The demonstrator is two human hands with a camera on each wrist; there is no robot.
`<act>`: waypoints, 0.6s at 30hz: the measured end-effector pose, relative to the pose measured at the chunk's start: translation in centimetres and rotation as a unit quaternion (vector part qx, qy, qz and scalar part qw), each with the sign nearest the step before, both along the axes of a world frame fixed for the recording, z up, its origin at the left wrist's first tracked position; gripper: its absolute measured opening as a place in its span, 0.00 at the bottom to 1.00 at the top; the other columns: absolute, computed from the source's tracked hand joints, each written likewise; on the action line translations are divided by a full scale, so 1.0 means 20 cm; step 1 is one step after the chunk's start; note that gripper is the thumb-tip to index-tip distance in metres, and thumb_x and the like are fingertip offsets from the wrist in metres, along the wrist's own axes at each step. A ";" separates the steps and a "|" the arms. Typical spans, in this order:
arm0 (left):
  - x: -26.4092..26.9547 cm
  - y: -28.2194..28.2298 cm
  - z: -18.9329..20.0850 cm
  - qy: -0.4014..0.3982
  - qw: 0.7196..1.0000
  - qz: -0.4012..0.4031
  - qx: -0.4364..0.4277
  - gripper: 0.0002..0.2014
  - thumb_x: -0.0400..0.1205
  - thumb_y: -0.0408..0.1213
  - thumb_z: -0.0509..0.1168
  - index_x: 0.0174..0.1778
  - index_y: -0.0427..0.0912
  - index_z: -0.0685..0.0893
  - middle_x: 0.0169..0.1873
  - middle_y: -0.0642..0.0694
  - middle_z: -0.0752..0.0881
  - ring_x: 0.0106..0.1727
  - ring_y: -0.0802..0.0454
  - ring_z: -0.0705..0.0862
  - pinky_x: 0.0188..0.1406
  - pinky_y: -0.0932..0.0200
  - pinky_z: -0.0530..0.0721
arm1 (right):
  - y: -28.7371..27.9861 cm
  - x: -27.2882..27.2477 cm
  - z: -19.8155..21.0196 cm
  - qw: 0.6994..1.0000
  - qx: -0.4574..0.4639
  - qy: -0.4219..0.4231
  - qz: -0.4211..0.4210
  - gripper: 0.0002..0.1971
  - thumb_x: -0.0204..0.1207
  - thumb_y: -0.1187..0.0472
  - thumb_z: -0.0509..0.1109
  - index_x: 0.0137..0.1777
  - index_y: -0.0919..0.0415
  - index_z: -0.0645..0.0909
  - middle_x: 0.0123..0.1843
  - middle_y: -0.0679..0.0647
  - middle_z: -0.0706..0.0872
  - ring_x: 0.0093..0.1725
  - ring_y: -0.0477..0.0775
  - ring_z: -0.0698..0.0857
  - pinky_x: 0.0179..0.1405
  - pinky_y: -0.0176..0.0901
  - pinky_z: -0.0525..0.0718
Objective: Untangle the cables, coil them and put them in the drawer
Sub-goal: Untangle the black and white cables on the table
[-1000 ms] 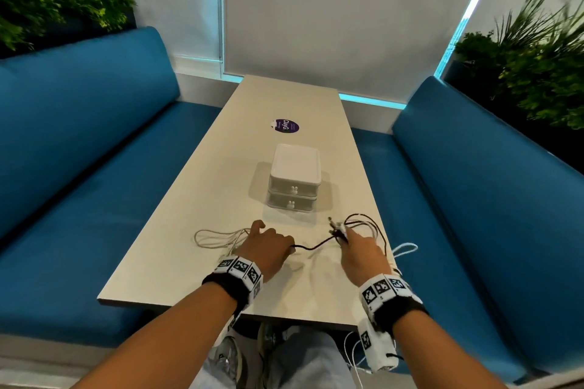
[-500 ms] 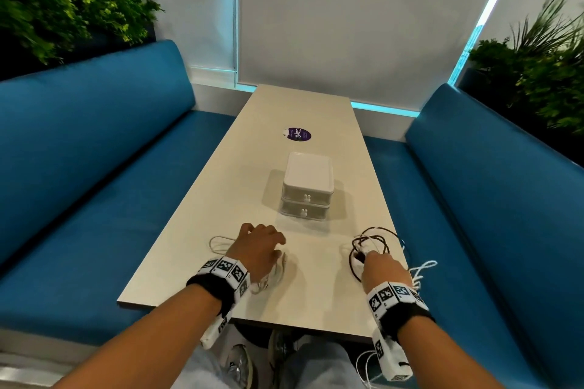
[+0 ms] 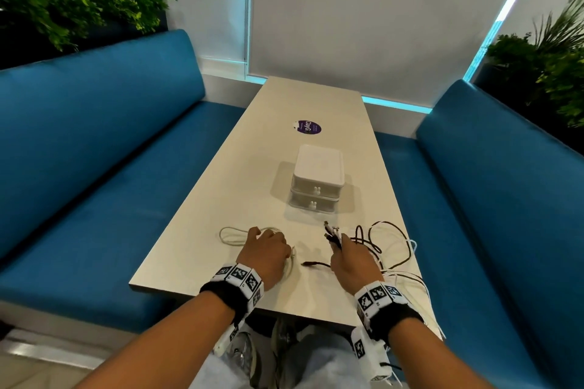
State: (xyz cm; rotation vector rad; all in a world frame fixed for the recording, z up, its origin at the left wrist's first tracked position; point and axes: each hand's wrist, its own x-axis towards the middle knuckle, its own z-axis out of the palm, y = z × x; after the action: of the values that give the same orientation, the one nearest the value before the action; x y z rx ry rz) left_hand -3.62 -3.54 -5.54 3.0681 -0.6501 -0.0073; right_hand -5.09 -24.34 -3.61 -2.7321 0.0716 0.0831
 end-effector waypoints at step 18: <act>0.04 -0.13 0.13 -0.045 0.984 -0.020 -0.172 0.09 0.82 0.29 0.57 0.54 0.46 0.69 0.39 0.53 0.88 0.45 0.49 0.86 0.78 0.50 0.62 | 0.12 0.02 0.14 0.978 0.207 -0.004 -0.035 0.17 0.88 0.55 0.55 0.54 0.60 0.85 0.45 0.49 0.82 0.46 0.52 0.79 0.45 0.41 0.70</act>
State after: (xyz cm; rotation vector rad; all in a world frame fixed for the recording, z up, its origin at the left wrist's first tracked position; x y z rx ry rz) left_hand -2.79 -6.20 -3.03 2.7355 -0.6400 0.2216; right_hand -4.69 -22.03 -0.87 -2.3100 0.1316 0.0590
